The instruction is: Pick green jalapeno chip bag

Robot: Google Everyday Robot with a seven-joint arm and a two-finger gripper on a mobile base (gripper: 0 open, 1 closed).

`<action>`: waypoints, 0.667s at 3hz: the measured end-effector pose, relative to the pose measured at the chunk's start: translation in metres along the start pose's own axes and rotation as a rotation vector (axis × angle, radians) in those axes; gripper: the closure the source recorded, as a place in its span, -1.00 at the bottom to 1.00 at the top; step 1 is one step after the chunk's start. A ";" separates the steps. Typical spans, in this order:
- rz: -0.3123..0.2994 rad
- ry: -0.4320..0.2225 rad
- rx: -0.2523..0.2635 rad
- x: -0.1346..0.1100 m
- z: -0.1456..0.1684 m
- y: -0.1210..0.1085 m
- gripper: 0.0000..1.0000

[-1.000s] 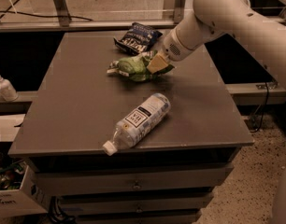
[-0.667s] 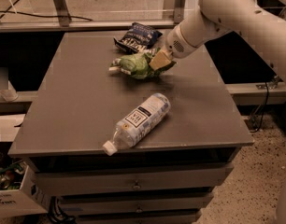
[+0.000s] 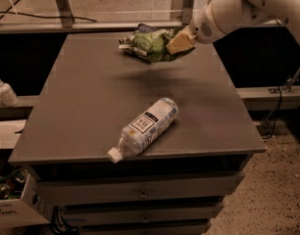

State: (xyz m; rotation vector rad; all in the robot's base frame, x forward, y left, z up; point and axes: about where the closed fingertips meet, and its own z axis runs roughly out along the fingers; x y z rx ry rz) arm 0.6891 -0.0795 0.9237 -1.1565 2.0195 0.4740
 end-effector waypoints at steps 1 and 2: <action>0.019 -0.067 0.009 -0.013 -0.033 -0.008 1.00; 0.019 -0.074 0.009 -0.016 -0.034 -0.008 1.00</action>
Offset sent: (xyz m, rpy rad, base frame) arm -0.0021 -0.0135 0.0250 0.0494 -0.0223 -0.0126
